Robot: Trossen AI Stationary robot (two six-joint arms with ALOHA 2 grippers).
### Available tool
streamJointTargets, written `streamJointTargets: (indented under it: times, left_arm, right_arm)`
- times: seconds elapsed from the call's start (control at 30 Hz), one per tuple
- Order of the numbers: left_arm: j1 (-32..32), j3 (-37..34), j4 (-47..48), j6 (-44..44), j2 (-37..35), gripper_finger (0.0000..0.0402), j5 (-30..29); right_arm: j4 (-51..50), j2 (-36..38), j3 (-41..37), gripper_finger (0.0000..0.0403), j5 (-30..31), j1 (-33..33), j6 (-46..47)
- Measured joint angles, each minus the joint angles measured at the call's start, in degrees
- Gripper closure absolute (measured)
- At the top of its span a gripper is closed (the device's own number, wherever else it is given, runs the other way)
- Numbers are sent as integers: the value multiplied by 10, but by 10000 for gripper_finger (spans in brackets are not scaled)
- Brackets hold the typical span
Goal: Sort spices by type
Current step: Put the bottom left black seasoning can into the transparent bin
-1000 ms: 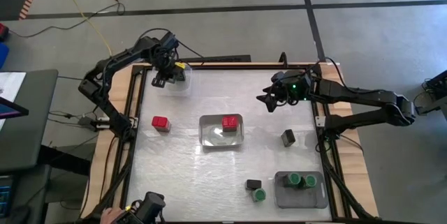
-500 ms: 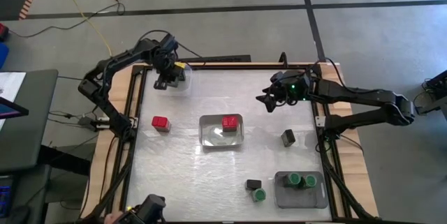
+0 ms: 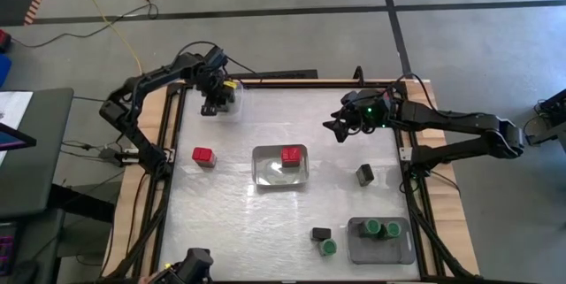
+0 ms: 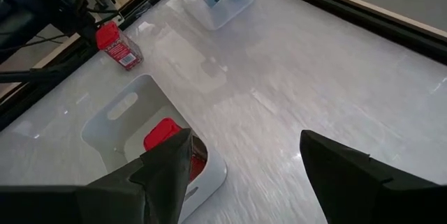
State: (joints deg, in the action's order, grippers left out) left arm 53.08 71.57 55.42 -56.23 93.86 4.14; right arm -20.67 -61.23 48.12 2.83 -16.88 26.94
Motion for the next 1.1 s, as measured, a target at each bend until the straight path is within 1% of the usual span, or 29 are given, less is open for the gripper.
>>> streamJointTargets:
  times: [0.17, 0.33, 0.47, 0.9, 1.1]
  left_arm:
    - [-14, 0, 0, -4, 0, 278, 0]
    - [-13, 2, -8, 26, 34, 278, 3]
    - [-17, 3, -7, 22, 50, 278, 0]
    - [-9, 2, -30, -2, 44, 278, 1]
    - [-7, 22, -32, -2, 48, 278, -4]
  right_arm:
    - [0, 0, 0, 111, 0, 0, -1]
    - [0, 0, 0, 111, 0, 0, -1]
    - [0, 0, 0, 111, 0, 1, 0]
    - [-1, 0, 0, 111, 0, -2, -2]
    - [0, 0, 0, 111, 0, -5, -3]
